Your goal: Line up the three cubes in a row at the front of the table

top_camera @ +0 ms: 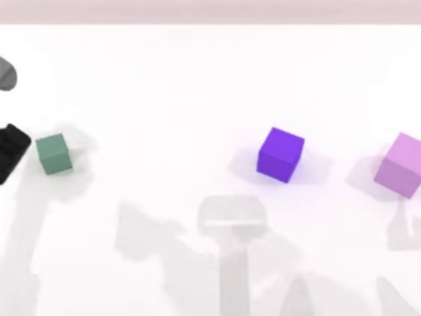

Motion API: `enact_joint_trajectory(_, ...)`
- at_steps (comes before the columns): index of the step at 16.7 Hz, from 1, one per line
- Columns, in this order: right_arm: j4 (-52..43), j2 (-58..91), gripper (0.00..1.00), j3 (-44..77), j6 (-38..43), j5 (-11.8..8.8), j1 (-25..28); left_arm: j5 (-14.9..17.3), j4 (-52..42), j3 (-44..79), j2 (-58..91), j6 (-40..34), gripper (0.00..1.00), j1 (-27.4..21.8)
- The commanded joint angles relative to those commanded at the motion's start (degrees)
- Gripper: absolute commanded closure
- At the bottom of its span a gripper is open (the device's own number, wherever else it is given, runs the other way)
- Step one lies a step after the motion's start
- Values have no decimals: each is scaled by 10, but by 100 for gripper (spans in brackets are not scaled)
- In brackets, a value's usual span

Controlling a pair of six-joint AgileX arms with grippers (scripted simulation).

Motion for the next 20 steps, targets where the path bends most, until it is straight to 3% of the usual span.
enact_joint_trajectory(10,0,0,0,0,0,0,0,0,-272,397,487,263,0,-14)
enact_joint_trajectory(14,0,0,0,0,0,0,0,2,-313,471,564,307,0,-15)
enact_joint_trajectory(20,0,0,0,0,0,0,0,2,-315,475,568,309,0,-12)
